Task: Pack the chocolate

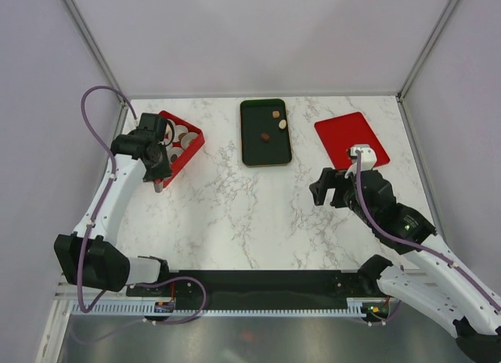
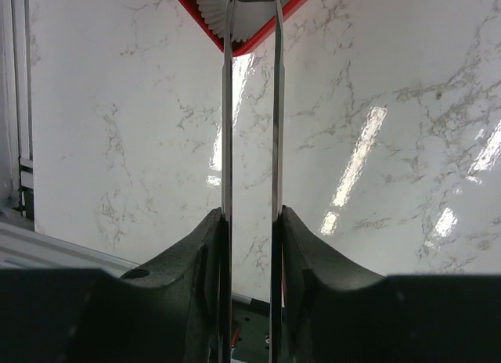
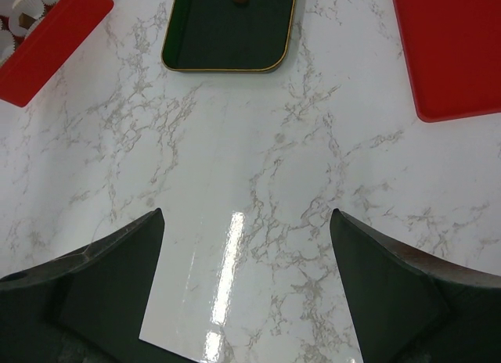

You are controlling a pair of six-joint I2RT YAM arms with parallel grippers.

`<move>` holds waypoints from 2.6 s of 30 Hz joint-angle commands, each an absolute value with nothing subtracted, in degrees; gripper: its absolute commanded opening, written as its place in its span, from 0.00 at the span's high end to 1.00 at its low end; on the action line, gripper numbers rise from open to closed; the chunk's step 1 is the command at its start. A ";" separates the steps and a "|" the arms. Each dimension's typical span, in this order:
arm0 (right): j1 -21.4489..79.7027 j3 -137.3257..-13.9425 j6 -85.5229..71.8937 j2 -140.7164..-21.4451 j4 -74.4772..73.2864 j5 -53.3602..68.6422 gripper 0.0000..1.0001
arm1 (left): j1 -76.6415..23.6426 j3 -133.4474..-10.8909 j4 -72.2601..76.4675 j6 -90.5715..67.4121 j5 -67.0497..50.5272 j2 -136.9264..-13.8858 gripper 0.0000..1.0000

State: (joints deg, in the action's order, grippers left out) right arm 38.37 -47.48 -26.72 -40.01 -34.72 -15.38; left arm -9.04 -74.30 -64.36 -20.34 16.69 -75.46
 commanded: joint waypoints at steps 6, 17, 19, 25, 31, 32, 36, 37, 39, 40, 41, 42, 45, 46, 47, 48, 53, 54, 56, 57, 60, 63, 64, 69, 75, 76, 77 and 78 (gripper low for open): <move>38.41 -48.87 -26.45 -40.43 -31.82 -14.76 0.04 | -6.51 -73.04 -60.30 -20.66 19.43 -76.90 0.61; 38.50 -48.25 -26.72 -40.34 -30.85 -14.59 0.04 | -4.92 -71.54 -57.92 -20.13 16.26 -78.31 0.58; 38.41 -48.08 -26.81 -40.52 -30.41 -14.59 0.04 | -4.92 -71.63 -57.92 -20.13 15.74 -78.31 0.58; 38.41 -48.43 -26.90 -41.13 -29.88 -13.80 0.04 | -4.92 -71.37 -58.09 -20.04 15.64 -78.75 0.56; 38.41 -47.90 -26.89 -40.25 -29.79 -14.33 0.04 | -4.92 -71.19 -58.36 -20.13 15.82 -79.10 0.55; 38.41 -47.81 -26.89 -40.08 -29.88 -14.33 0.04 | -4.92 -71.19 -58.27 -20.04 15.73 -79.10 0.55; 38.41 -47.90 -26.98 -40.17 -29.80 -14.15 0.04 | -4.92 -71.10 -58.54 -20.04 15.73 -79.19 0.53; 38.41 -47.99 -26.98 -40.17 -29.97 -14.15 0.04 | -4.92 -71.19 -58.54 -19.95 15.82 -79.10 0.53; 38.50 -48.08 -26.98 -40.17 -29.88 -14.15 0.04 | -4.92 -71.37 -58.54 -19.95 16.26 -79.01 0.52; 38.41 -48.16 -26.98 -40.17 -29.97 -14.15 0.04 | -4.92 -71.63 -58.71 -19.95 16.61 -78.93 0.52; 38.41 -48.16 -26.90 -40.25 -29.88 -14.15 0.04 | -4.92 -71.89 -58.88 -19.95 16.87 -78.93 0.52; 38.41 -48.25 -26.98 -40.17 -29.80 -14.06 0.05 | -4.92 -72.16 -58.97 -19.86 17.05 -79.01 0.52; 38.41 -48.51 -26.98 -39.90 -30.06 -14.06 0.04 | -4.92 -73.91 -59.94 -19.78 18.19 -78.84 0.52; 38.50 -48.52 -26.98 -39.90 -30.23 -14.15 0.04 | -4.92 -75.05 -60.20 -19.78 18.63 -78.66 0.52; 38.41 -48.78 -26.90 -39.73 -30.41 -14.15 0.05 | -4.92 -75.75 -60.21 -19.78 18.63 -78.40 0.52; 38.41 -49.13 -27.07 -39.81 -30.58 -14.15 0.04 | -4.92 -76.37 -60.21 -19.78 18.63 -77.88 0.52; 38.41 -50.36 -27.60 -39.81 -32.08 -14.15 0.04 | -5.01 -80.50 -60.91 -18.99 15.31 -76.29 0.51; 38.50 -50.97 -27.77 -39.81 -32.25 -14.24 0.04 | -5.01 -81.38 -60.65 -18.38 13.55 -75.68 0.51; 38.41 -51.50 -27.86 -39.64 -33.22 -15.11 0.04 | -5.36 -81.83 -59.68 -17.32 8.02 -74.98 0.52; 38.41 -51.94 -27.95 -39.46 -33.48 -15.38 0.04 | -6.06 -81.74 -58.46 -16.71 6.52 -74.54 0.52; 38.41 -53.17 -28.48 -39.73 -34.89 -16.61 0.04 | -9.22 -81.04 -56.87 -16.44 2.47 -72.95 0.52; 38.41 -54.31 -29.62 -39.64 -36.30 -17.40 0.05 | -12.82 -79.03 -55.81 -17.14 0.70 -71.20 0.52; 38.41 -54.49 -29.97 -39.38 -36.91 -17.58 0.05 | -13.53 -78.32 -55.81 -17.14 0.70 -70.67 0.52; 38.41 -54.76 -32.16 -38.50 -39.19 -19.42 0.05 | -18.28 -71.56 -50.10 -20.82 -2.38 -68.38 0.52; 38.41 -54.93 -33.92 -38.23 -41.31 -19.60 0.05 | -21.00 -65.40 -45.71 -22.76 -2.46 -68.12 0.52; 38.41 -54.93 -34.27 -38.23 -41.40 -19.51 0.05 | -21.35 -64.69 -45.18 -23.11 -2.11 -68.03 0.53; 38.50 -54.67 -34.36 -38.23 -41.40 -19.51 0.05 | -22.05 -63.82 -43.61 -23.72 -1.85 -67.94 0.53; 38.41 -54.67 -34.45 -38.06 -41.40 -19.42 0.05 | -22.23 -62.07 -42.72 -23.82 -1.67 -67.94 0.53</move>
State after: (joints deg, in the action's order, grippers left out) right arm 38.37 -52.66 -32.84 -38.41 -40.82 -18.31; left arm -21.32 -64.23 -48.69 -21.08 -0.71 -69.17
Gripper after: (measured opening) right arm 0.955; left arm 0.481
